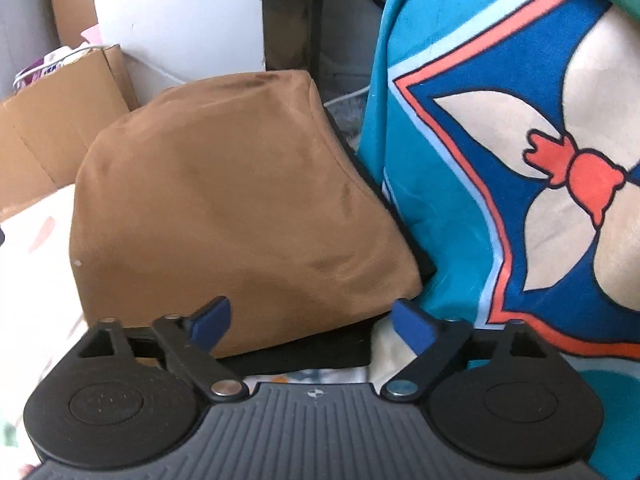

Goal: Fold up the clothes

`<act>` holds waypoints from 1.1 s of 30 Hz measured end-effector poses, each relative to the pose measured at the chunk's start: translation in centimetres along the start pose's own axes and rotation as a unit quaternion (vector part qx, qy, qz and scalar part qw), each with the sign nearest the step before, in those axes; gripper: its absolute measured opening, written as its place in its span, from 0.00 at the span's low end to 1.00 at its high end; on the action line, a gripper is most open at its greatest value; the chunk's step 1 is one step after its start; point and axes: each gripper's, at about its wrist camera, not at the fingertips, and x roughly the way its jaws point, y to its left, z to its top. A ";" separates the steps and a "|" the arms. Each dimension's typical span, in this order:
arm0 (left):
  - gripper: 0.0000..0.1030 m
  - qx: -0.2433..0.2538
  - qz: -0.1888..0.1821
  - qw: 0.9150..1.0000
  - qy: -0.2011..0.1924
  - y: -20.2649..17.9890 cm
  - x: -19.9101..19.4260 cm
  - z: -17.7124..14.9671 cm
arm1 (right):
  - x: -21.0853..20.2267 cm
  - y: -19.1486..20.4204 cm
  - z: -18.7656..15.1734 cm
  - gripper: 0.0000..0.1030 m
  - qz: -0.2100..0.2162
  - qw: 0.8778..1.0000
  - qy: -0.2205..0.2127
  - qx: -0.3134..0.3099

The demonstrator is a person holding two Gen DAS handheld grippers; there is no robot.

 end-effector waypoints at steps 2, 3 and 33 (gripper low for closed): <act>1.00 -0.003 0.014 1.000 0.001 -0.2 -0.8 0.3 | -0.4 0.7 0.7 0.95 0.003 1.000 0.008 0.003; 1.00 -0.008 0.020 1.000 0.001 -0.2 -1.4 0.5 | -0.6 1.0 1.1 0.96 0.005 1.000 0.014 0.010; 1.00 -0.063 0.169 0.983 -0.011 -6.6 -30.4 5.4 | -17.4 4.1 12.9 0.99 0.167 0.980 0.106 0.037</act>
